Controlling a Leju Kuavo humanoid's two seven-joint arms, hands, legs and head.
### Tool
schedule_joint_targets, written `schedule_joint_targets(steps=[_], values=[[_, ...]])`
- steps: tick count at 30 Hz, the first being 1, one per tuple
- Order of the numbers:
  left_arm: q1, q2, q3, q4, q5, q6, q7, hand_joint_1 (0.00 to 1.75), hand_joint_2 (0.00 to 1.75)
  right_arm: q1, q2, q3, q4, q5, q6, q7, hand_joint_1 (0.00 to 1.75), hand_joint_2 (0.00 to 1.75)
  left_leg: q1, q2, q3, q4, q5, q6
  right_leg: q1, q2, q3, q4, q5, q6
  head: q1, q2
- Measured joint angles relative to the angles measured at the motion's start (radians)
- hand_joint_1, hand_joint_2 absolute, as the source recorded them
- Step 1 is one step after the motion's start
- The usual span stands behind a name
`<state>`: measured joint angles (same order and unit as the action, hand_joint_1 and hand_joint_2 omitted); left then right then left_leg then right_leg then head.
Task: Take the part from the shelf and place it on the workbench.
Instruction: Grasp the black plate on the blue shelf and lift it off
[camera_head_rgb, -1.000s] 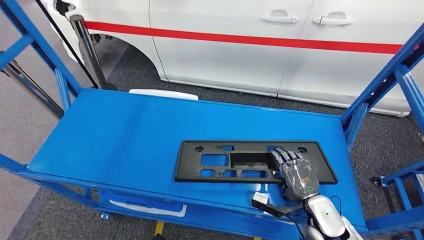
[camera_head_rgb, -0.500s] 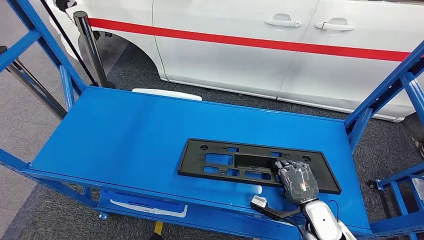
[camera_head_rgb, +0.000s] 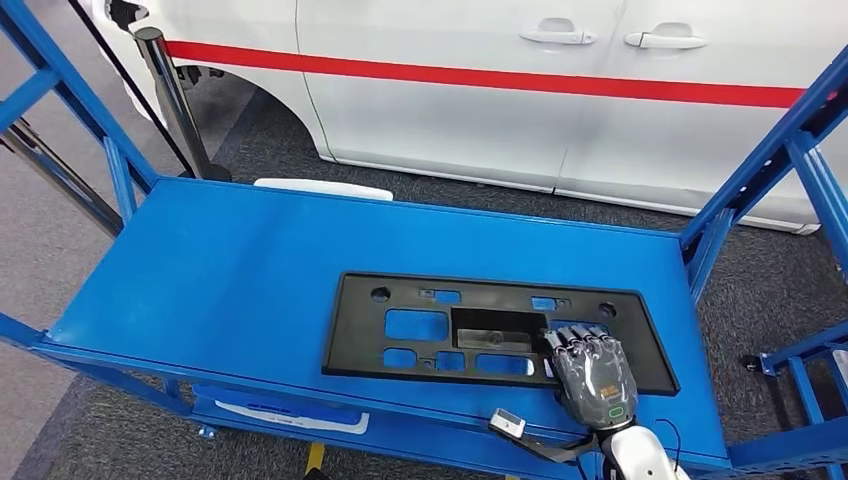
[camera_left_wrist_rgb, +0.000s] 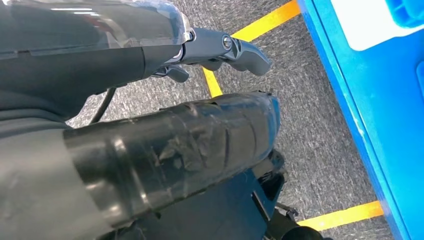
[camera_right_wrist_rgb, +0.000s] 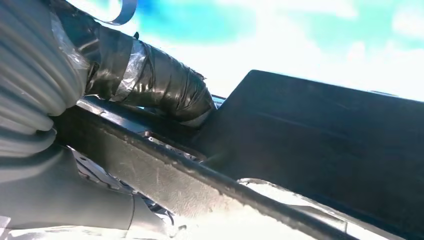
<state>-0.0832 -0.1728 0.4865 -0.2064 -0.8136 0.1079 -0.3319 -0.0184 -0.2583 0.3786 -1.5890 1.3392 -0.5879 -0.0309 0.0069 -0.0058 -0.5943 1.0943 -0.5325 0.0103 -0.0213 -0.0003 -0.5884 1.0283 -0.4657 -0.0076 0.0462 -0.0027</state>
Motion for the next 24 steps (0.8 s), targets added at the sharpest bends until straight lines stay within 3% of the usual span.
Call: schedule_joint_targets(steps=[2,3,4,5,8,10,14,15,17,18,19,20,21,22,24], values=[[0.003,0.000,0.005,0.000,0.002,0.006,0.000,0.00,0.00,0.029,0.024,0.000,-0.053,0.035,-0.050,0.006,1.75,1.75,0.001,0.000,-0.059,0.131,-0.064,-0.004,0.004,-0.001,0.001,0.000,-0.003,-0.008,0.000,0.000],[0.006,0.000,0.008,0.000,0.002,0.008,0.000,0.00,0.00,0.044,0.037,0.000,-0.077,0.050,-0.069,0.008,1.75,1.75,0.001,0.000,-0.085,0.188,-0.082,-0.004,0.006,-0.002,0.001,0.001,-0.004,-0.010,0.000,0.000],[0.008,0.000,0.011,0.000,0.002,0.009,0.000,0.00,0.00,0.058,0.049,0.000,-0.099,0.062,-0.082,0.009,1.75,1.75,0.001,0.000,-0.098,0.214,-0.081,-0.004,0.008,-0.001,0.003,0.002,-0.005,-0.011,0.000,0.000],[0.010,0.000,0.012,0.000,0.003,0.009,0.000,0.00,0.00,0.070,0.059,0.000,-0.119,0.071,-0.088,0.010,1.75,1.75,0.001,0.000,-0.091,0.198,-0.060,-0.003,0.010,-0.001,0.005,0.002,-0.006,-0.012,0.000,0.000],[0.011,0.000,0.016,0.000,0.003,0.011,0.000,0.00,0.00,0.092,0.081,0.000,-0.164,0.088,-0.092,0.012,1.75,1.75,0.000,0.000,-0.004,0.008,0.036,0.008,0.013,0.001,0.013,0.006,-0.013,-0.008,0.000,0.000],[0.010,0.000,0.018,0.000,0.002,0.013,0.000,0.00,0.00,0.105,0.099,0.000,-0.197,0.105,-0.093,0.006,1.75,1.75,-0.004,0.000,0.025,-0.058,0.051,0.012,0.016,0.002,0.010,0.008,-0.014,-0.001,0.000,0.000],[0.014,-0.001,0.022,0.000,0.000,0.020,0.000,0.00,0.00,0.133,0.136,-0.001,-0.265,0.126,-0.095,-0.013,1.75,1.75,0.000,0.001,0.031,-0.076,0.058,0.030,0.016,0.003,0.004,0.024,-0.028,0.017,0.001,0.000],[0.014,-0.001,0.022,0.000,0.000,0.021,0.000,0.00,0.00,0.136,0.141,-0.001,-0.276,0.127,-0.096,-0.014,1.75,1.75,0.002,0.002,0.033,-0.081,0.061,0.036,0.015,0.003,-0.010,0.059,-0.051,0.022,0.001,0.000],[0.013,-0.002,0.023,0.000,-0.001,0.023,0.000,0.00,0.00,0.142,0.148,-0.002,-0.292,0.128,-0.098,-0.013,1.75,1.75,0.003,0.003,0.033,-0.082,0.062,0.041,0.011,0.002,-0.067,0.182,-0.115,0.031,0.001,0.000],[0.014,-0.003,0.023,0.000,-0.002,0.023,0.000,0.00,0.00,0.145,0.150,-0.002,-0.296,0.129,-0.099,-0.013,1.75,1.75,0.002,0.003,0.033,-0.081,0.062,0.041,0.009,0.002,-0.096,0.243,-0.138,0.034,0.001,0.000],[0.015,-0.003,0.023,0.000,-0.002,0.023,0.000,0.00,0.00,0.149,0.151,-0.002,-0.298,0.129,-0.099,-0.013,1.75,1.75,0.002,0.004,0.033,-0.080,0.062,0.041,0.008,0.002,-0.112,0.276,-0.142,0.037,0.001,0.000],[0.015,-0.003,0.024,0.000,-0.002,0.023,0.000,0.00,0.00,0.152,0.152,-0.003,-0.300,0.129,-0.099,-0.013,1.75,1.75,0.002,0.003,0.033,-0.079,0.061,0.041,0.006,0.002,-0.111,0.272,-0.127,0.038,0.001,0.000],[0.015,-0.003,0.024,0.000,-0.002,0.023,0.000,0.00,0.00,0.154,0.153,-0.003,-0.302,0.129,-0.099,-0.013,1.75,1.75,0.002,0.003,0.033,-0.078,0.060,0.040,0.005,0.002,-0.090,0.229,-0.096,0.038,0.001,0.000],[0.015,-0.003,0.025,0.000,-0.002,0.023,0.000,0.00,0.00,0.155,0.154,-0.004,-0.306,0.129,-0.099,-0.014,1.75,1.75,0.002,0.002,0.034,-0.076,0.059,0.038,0.004,0.001,-0.056,0.159,-0.060,0.036,0.001,0.000],[0.015,-0.004,0.026,0.000,-0.002,0.023,0.000,0.00,0.00,0.155,0.157,-0.004,-0.313,0.129,-0.099,-0.014,1.75,1.75,-0.001,0.001,0.035,-0.073,0.055,0.030,0.007,0.002,0.001,0.040,-0.019,0.029,0.001,0.000]])
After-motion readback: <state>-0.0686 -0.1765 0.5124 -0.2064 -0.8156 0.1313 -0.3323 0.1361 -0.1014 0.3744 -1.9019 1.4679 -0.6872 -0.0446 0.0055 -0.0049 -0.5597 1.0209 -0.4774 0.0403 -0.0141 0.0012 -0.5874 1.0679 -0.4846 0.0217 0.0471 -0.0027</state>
